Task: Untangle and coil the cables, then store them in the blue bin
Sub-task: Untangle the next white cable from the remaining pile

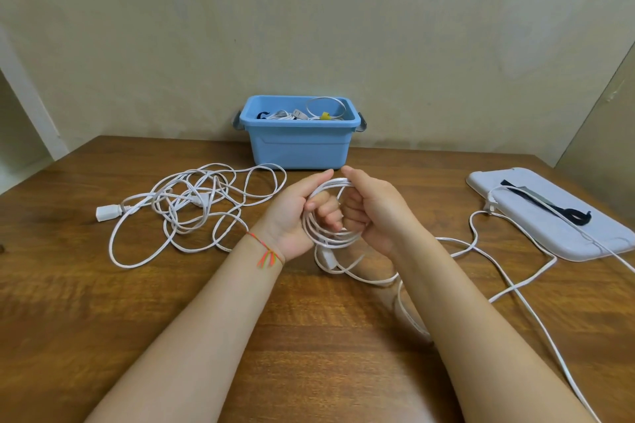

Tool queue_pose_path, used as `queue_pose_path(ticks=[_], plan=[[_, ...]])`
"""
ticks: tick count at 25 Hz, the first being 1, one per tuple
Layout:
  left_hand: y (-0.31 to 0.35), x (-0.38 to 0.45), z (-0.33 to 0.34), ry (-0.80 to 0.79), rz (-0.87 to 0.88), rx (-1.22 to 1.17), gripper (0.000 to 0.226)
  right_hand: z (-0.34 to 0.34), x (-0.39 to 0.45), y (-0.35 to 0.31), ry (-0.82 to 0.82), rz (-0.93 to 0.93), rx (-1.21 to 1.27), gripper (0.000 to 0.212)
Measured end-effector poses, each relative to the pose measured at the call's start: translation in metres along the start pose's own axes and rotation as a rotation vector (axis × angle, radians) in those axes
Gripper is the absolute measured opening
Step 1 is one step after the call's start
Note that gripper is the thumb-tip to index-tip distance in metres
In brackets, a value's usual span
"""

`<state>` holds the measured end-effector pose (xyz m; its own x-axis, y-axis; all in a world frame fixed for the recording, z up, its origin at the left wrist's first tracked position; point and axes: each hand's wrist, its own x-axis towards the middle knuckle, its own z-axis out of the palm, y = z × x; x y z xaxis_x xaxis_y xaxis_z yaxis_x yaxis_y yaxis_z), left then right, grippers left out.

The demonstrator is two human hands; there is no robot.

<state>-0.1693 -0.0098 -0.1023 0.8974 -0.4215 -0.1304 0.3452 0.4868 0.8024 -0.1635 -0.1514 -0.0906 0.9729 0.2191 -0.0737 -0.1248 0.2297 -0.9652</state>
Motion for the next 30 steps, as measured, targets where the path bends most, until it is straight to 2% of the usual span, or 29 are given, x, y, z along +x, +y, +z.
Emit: queue_pose_path(ticks=[3,4,6,9,12,15,20,24,26,28,30], plan=[[-0.004,-0.002,0.005,-0.064,0.019,-0.118,0.059,0.003,0.0,0.0,0.09,-0.038,0.052,0.048],[-0.003,-0.002,0.005,-0.068,0.031,-0.142,0.057,0.003,0.0,0.0,0.122,-0.05,-0.004,0.047],[0.005,-0.004,-0.001,-0.004,0.06,-0.215,0.055,-0.001,0.001,0.001,0.154,-0.083,-0.28,0.049],[0.021,-0.006,-0.021,0.136,0.09,-0.376,0.053,-0.016,0.002,-0.002,0.073,-0.093,-0.65,0.052],[0.024,-0.004,-0.035,0.307,0.11,-0.448,0.053,-0.037,0.003,-0.011,0.12,-0.108,-0.966,0.038],[0.026,-0.002,-0.039,0.419,0.185,-0.498,0.057,-0.052,0.003,-0.019,0.115,-0.092,-1.03,0.019],[0.036,-0.004,-0.06,0.551,0.279,-0.586,0.056,-0.066,0.007,-0.022,0.115,-0.145,-1.092,0.009],[0.035,-0.004,-0.057,0.594,0.366,-0.421,0.05,-0.068,0.009,-0.02,0.183,-0.233,-1.072,0.006],[0.036,-0.005,-0.045,0.544,0.433,-0.282,0.044,-0.06,0.009,-0.017,0.213,-0.287,-1.183,0.007],[0.034,-0.006,-0.027,0.478,0.516,-0.073,0.04,-0.045,0.008,-0.011,0.145,-0.305,-1.367,0.01],[0.026,-0.005,-0.009,0.442,0.591,0.264,0.038,-0.024,0.003,-0.006,0.031,-0.305,-1.485,0.012]])
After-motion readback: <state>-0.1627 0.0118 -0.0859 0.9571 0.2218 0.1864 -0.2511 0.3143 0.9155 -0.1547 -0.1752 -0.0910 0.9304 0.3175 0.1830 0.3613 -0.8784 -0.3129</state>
